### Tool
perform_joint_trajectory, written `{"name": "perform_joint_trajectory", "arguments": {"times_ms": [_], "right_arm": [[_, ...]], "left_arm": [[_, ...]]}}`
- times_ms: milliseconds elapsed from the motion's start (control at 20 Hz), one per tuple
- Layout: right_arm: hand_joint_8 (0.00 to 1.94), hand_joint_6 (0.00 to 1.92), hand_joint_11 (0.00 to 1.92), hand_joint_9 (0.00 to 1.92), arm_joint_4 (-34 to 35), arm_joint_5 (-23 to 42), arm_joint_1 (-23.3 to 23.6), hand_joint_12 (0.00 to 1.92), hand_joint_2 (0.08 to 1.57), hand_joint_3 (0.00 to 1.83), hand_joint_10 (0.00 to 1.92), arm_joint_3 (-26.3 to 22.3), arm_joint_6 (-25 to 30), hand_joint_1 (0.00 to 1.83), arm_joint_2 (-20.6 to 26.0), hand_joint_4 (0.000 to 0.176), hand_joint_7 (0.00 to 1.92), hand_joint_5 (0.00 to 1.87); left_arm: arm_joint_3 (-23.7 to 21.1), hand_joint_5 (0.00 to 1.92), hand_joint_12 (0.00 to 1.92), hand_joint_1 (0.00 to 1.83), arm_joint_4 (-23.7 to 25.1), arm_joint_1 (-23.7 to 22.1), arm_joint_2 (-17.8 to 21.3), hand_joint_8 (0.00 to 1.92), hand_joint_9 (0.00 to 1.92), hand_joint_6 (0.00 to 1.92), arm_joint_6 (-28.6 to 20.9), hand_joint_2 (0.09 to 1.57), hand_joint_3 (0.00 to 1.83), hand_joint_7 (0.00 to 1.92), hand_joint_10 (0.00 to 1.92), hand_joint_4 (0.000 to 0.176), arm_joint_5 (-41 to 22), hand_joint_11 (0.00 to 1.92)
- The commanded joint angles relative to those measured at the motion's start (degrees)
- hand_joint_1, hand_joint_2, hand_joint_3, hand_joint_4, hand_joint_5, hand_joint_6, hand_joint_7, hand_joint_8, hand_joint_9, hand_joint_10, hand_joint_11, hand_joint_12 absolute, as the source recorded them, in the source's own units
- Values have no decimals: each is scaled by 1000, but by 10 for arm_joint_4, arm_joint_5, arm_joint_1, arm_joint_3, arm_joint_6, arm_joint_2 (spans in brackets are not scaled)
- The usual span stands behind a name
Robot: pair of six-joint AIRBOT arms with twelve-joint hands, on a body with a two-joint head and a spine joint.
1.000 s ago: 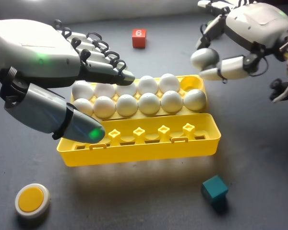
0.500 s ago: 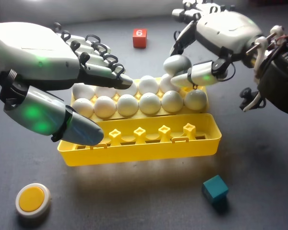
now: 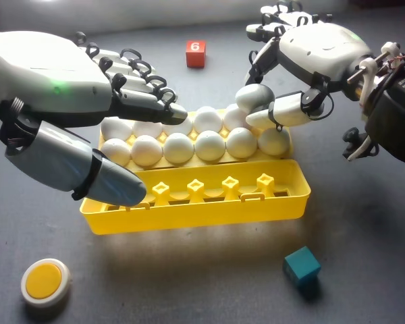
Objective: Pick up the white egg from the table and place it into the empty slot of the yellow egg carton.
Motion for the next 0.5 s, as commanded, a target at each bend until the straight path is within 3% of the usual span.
{"name": "perform_joint_trajectory", "arguments": {"times_ms": [0,100,250,300,400,450], "right_arm": [[6,688,0,0,-9,61,0,0,1028,0,0,1,0,1106,3,91,275,1170],[3,707,0,0,-9,61,-4,0,1031,0,0,1,-1,1094,3,121,298,1158],[0,693,0,0,-9,61,-5,0,1029,0,0,1,-1,1099,4,111,284,1166],[4,762,0,0,-9,61,-5,0,1044,3,0,1,-1,1066,4,168,277,1113],[2,803,0,0,-9,61,-6,0,1055,3,0,1,-1,1051,5,174,256,1084],[0,430,0,0,-9,61,-6,0,982,0,0,1,-1,907,5,102,211,966]], "left_arm": [[1,98,0,0,-19,-6,0,6,24,7,-1,1164,1,53,6,0,30,0],[1,119,6,0,-19,-6,0,9,39,9,-1,1163,0,74,8,0,30,10],[2,130,15,0,-19,-6,0,12,55,11,-1,1161,0,88,12,0,30,28],[2,124,13,0,-19,-6,0,8,51,6,-1,1162,0,86,8,0,30,19],[2,125,12,0,-19,-6,0,8,56,6,-1,1165,1,88,10,0,30,16],[2,122,10,0,-19,-6,0,6,49,4,-1,1163,0,83,6,0,30,11]]}}
